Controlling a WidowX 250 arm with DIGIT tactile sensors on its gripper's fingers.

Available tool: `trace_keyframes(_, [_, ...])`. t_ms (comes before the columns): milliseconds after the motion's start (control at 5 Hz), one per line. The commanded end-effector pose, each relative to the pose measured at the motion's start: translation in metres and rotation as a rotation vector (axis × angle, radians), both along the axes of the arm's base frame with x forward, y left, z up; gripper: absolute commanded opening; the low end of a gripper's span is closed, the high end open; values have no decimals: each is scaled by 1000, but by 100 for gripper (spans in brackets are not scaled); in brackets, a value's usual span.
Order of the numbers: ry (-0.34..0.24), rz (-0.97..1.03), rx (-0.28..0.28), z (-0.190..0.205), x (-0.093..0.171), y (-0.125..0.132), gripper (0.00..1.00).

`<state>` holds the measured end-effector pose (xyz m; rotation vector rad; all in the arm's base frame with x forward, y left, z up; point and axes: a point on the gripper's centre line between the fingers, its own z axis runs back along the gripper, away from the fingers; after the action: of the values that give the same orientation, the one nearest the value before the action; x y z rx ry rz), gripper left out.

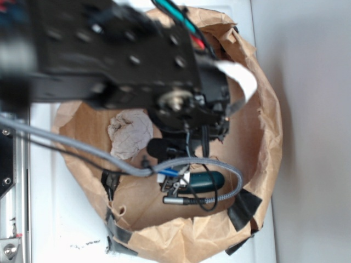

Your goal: Grab the plastic pickle.

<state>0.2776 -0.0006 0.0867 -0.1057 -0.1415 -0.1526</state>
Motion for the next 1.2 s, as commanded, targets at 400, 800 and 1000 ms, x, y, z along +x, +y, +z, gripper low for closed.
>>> trace_keyframes(400, [-11,-26,-148,-63,46,-63,100])
trace_keyframes(800, [-27,-39,-130,-58,40,-59,0])
trace_keyframes(1000, [-137,21,-169,-14,26,-38,0])
